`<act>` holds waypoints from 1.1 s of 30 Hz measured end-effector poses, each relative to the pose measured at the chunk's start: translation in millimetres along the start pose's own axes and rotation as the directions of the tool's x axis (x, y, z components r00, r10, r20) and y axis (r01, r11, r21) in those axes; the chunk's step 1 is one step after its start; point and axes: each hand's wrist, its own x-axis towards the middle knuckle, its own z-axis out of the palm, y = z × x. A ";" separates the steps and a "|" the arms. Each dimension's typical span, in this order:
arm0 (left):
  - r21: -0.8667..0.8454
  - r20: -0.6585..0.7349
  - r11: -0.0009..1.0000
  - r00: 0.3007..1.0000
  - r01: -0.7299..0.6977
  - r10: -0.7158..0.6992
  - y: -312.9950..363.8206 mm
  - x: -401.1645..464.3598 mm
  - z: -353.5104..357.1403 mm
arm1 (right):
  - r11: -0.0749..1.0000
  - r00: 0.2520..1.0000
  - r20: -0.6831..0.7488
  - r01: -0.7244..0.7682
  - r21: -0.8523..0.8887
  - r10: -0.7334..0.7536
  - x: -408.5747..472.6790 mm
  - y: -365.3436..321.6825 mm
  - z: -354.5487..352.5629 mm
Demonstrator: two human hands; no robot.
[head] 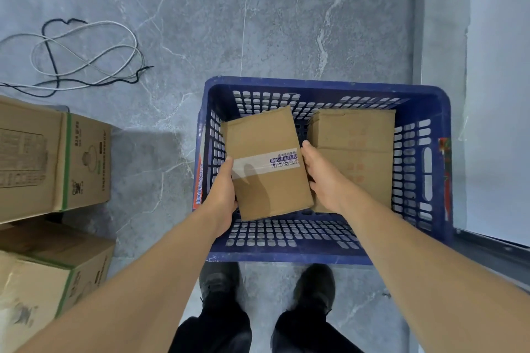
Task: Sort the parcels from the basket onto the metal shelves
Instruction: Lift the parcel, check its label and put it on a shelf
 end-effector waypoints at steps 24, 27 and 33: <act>0.205 0.131 0.914 0.935 -0.350 0.329 123.0 -426.9 -1.2 | 0.907 0.905 -0.069 0.417 -0.061 -0.420 -447.6 -118.1 -50.2; 0.200 0.199 0.892 0.909 -0.404 0.367 129.5 -466.4 -7.3 | 0.894 0.888 -0.099 0.444 -0.066 -0.449 -493.5 -125.5 -46.0; 0.167 0.228 0.816 0.827 -0.554 0.514 148.7 -517.1 -16.9 | 0.861 0.851 -0.137 0.503 -0.070 -0.508 -558.8 -135.0 -35.7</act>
